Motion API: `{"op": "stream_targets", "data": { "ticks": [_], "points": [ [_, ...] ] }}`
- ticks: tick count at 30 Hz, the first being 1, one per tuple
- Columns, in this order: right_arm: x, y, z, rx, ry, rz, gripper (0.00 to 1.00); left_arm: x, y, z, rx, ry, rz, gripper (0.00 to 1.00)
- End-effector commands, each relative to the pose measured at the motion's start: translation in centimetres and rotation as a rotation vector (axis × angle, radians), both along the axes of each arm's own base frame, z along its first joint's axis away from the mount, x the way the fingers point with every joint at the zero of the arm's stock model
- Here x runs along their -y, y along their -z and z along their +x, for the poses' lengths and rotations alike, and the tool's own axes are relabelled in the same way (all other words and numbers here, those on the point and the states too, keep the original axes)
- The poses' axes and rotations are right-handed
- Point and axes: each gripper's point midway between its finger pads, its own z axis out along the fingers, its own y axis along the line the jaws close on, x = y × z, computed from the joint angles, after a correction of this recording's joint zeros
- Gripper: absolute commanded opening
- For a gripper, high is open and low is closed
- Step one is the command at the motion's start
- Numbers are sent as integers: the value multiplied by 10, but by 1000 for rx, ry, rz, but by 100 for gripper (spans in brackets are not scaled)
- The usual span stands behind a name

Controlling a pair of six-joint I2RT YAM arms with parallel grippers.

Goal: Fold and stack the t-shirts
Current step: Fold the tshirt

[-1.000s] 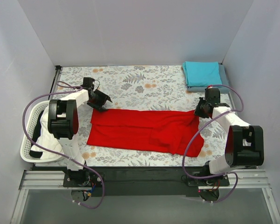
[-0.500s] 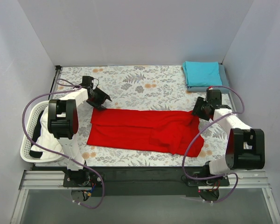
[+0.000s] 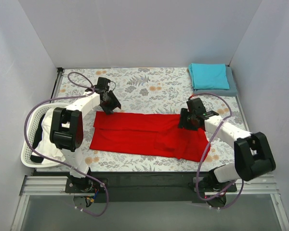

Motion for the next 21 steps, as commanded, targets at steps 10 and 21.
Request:
{"op": "stream_targets", "data": {
  "ticks": [10, 21],
  "points": [
    [-24, 37, 49, -125, -56, -90, 56, -27, 40, -82, -138, -6, 200, 42],
    [-97, 39, 155, -60, -267, -87, 56, -18, 53, -163, -281, -229, 27, 43]
  ]
}}
